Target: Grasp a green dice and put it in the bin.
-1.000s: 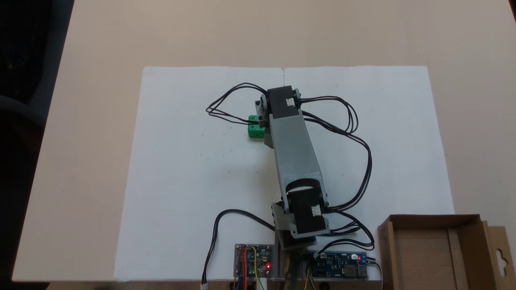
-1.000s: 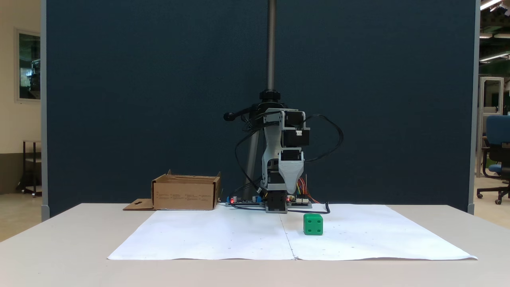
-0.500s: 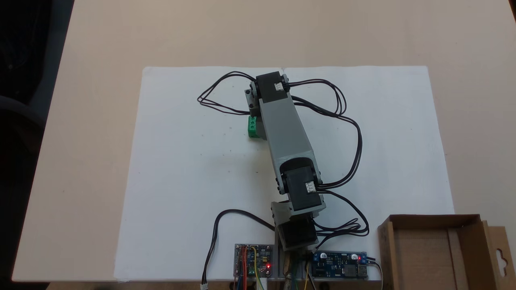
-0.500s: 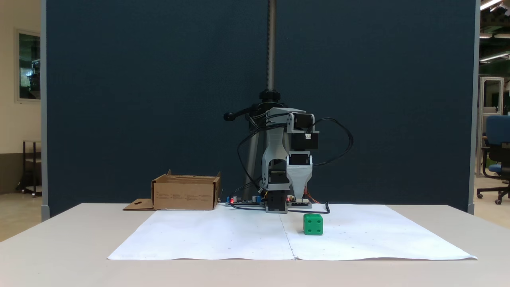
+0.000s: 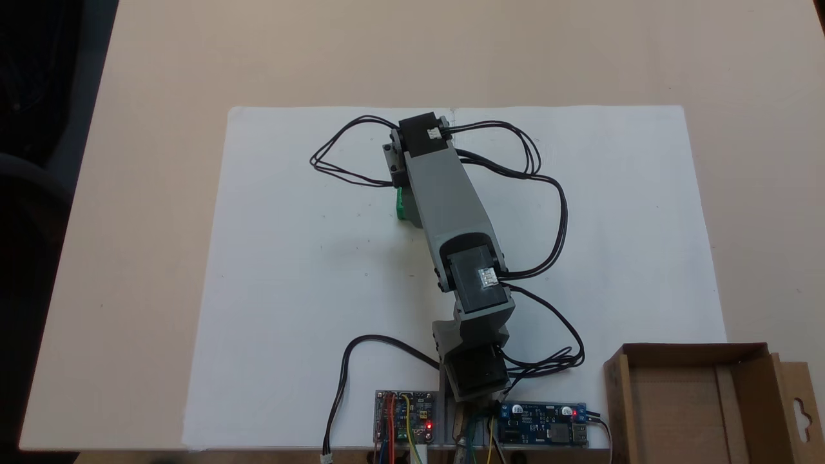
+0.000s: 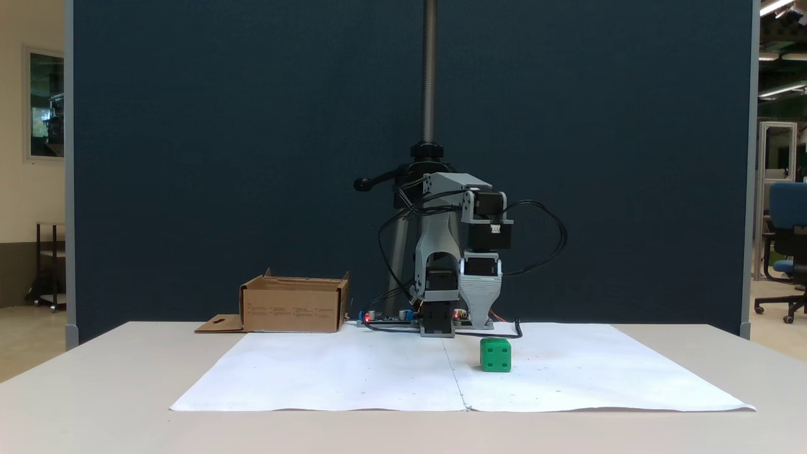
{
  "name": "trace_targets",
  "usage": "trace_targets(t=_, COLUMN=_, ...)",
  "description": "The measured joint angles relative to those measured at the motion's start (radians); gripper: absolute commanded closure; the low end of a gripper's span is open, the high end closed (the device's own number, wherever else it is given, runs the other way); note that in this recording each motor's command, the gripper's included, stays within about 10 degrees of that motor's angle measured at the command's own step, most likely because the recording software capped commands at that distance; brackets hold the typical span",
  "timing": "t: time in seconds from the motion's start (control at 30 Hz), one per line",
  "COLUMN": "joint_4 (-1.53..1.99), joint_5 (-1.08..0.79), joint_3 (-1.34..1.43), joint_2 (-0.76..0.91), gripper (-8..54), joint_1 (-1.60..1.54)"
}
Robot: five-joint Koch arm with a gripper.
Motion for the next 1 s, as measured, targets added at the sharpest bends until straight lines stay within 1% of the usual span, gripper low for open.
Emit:
trace_targets(t=0.33, joint_4=-0.029, joint_5=0.014, joint_3=0.000, joint_2=-0.057, gripper=1.2, joint_1=-0.006)
trace_targets(t=0.57, joint_4=-0.055, joint_5=0.021, joint_3=0.000, joint_2=-0.060, gripper=1.2, joint_1=-0.025)
trace_targets(t=1.0, joint_4=-0.109, joint_5=0.067, joint_3=-0.002, joint_2=-0.150, gripper=1.2, joint_1=-0.058)
